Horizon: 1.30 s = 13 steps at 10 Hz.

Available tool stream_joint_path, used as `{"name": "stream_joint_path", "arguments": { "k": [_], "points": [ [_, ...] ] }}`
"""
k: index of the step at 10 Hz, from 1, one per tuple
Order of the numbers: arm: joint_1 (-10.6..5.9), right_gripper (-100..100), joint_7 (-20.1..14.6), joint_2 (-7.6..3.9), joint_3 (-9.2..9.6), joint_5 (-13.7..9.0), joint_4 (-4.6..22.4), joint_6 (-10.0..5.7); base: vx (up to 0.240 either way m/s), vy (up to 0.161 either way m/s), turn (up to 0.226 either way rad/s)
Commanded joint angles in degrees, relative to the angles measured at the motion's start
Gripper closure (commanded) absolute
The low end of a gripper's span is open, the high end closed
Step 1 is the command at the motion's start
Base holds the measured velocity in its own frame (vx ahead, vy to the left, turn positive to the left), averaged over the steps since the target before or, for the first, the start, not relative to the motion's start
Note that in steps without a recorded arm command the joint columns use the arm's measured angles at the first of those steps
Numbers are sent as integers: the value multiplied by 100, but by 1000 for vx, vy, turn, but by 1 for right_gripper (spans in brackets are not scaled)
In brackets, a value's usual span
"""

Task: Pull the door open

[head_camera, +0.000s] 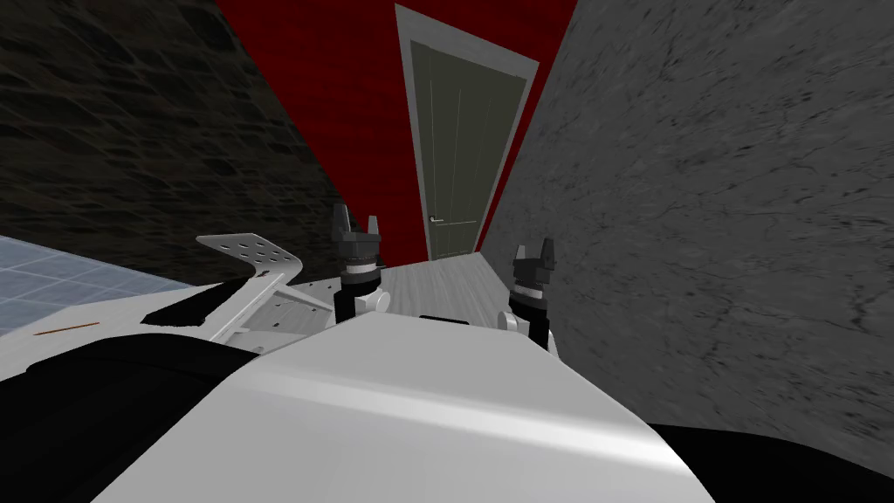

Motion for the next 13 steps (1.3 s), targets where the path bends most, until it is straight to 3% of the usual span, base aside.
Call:
{"name": "stream_joint_path", "arguments": {
  "k": [1, 4, 13],
  "points": [
    [-63, -100, -1, -51, -3, -16, 166, -38, 95, -1, 42],
    [-250, -100, -4, -176, -10, -65, 660, -150, 106, 57, 86],
    [-690, -100, -10, -407, -29, -178, 1821, -415, 86, 35, 62]
  ]
}}
